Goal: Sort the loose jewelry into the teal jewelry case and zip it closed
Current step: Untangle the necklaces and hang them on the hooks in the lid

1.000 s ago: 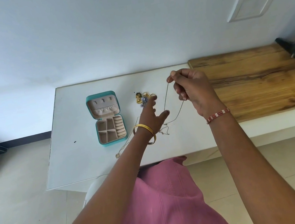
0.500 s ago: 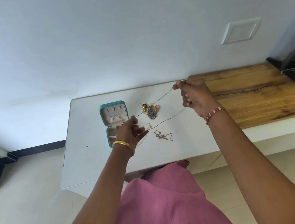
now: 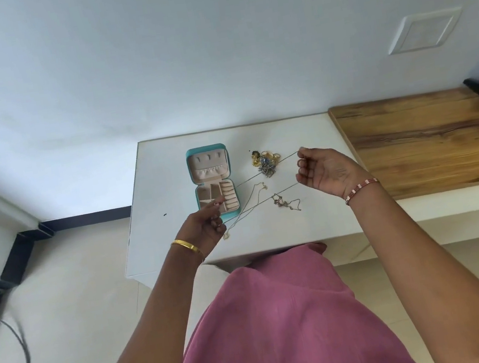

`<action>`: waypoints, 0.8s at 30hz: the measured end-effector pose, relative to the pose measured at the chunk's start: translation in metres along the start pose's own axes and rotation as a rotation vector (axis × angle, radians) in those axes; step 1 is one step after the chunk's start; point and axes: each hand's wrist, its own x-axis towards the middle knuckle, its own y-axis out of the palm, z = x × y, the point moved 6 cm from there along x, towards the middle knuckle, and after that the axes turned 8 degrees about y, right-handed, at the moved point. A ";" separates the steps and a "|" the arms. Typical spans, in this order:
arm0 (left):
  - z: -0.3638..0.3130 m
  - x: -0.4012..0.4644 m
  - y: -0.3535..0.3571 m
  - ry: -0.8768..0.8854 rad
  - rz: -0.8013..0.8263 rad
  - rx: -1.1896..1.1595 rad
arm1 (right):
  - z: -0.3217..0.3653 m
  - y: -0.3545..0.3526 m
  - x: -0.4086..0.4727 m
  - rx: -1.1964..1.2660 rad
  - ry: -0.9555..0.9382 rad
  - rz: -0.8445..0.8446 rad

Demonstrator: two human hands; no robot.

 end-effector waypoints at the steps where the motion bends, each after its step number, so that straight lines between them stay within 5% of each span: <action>1: 0.002 0.000 -0.002 -0.010 0.013 0.039 | -0.004 -0.003 0.003 0.036 -0.008 -0.021; 8: 0.015 0.005 -0.029 -0.050 0.042 0.418 | -0.010 -0.003 0.025 0.052 -0.037 -0.143; 16: 0.021 0.021 -0.050 -0.013 -0.138 0.356 | -0.016 -0.013 0.056 -0.192 -0.012 -0.293; 24: 0.034 0.041 -0.061 -0.056 -0.261 0.592 | -0.027 -0.026 0.092 -0.374 0.005 -0.399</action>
